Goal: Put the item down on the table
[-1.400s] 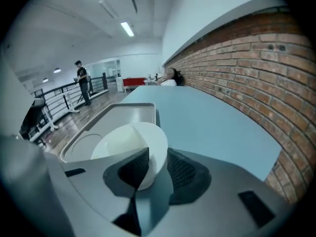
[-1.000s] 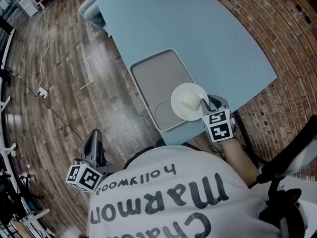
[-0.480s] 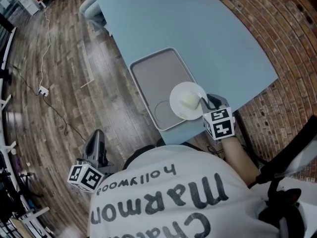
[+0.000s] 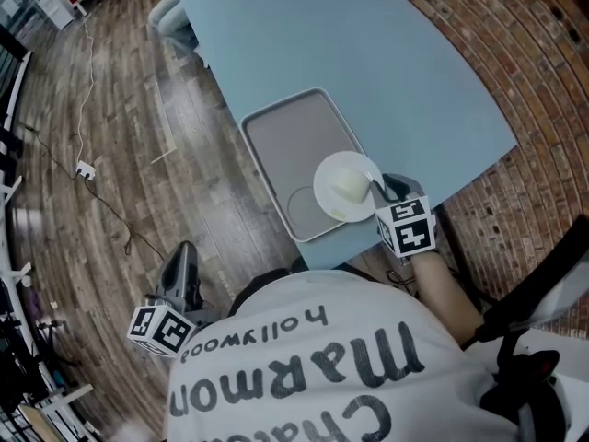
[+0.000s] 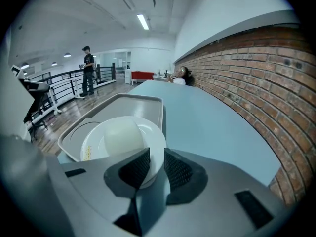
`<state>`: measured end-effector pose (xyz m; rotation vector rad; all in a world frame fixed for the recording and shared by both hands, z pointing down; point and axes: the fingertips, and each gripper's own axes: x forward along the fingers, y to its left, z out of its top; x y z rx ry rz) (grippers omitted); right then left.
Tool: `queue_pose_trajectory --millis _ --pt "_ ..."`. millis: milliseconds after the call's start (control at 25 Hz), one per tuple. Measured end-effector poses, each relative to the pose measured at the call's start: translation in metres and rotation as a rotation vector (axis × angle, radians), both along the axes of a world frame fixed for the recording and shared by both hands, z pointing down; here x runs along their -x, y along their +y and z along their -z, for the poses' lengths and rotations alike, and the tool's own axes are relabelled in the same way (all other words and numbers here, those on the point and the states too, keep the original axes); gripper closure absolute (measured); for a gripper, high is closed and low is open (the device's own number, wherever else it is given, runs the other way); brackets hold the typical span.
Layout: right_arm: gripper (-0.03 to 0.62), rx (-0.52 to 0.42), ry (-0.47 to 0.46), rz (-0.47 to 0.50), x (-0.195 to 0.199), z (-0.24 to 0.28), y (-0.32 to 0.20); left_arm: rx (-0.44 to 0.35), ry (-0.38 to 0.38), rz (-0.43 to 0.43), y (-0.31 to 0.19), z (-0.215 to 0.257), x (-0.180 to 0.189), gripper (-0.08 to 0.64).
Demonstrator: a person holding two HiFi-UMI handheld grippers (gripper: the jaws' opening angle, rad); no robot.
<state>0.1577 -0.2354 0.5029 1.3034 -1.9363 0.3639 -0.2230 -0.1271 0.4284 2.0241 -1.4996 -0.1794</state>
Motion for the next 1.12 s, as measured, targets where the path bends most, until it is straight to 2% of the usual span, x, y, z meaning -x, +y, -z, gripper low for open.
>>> queue_pose_trajectory --millis 320,440,600,760,880,1000,1120 --pt "0.499 0.031 0.034 0.011 -0.001 0.002 -0.001 0.004 -0.003 0.015 0.008 0.001 0.004 0.552" --pt "0.499 0.007 0.015 0.016 0.002 0.015 -0.005 0.003 -0.005 0.023 0.011 0.001 0.007 0.552" --pt "0.499 -0.023 -0.083 0.028 0.016 0.039 -0.011 0.011 -0.005 0.025 0.014 -0.001 0.006 0.552" --pt "0.499 -0.052 -0.291 0.097 0.043 0.066 -0.008 0.012 -0.007 0.013 0.014 -0.002 -0.002 0.552" --pt "0.532 -0.056 -0.418 0.145 0.06 0.076 0.007 0.014 -0.006 0.001 0.018 -0.005 -0.005 0.552" --pt "0.555 -0.048 -0.469 0.174 0.071 0.082 0.03 0.016 -0.001 -0.027 0.027 -0.004 -0.006 0.552" --pt "0.574 -0.038 -0.464 0.174 0.069 0.081 0.044 0.01 0.001 -0.053 0.03 -0.001 -0.012 0.552"
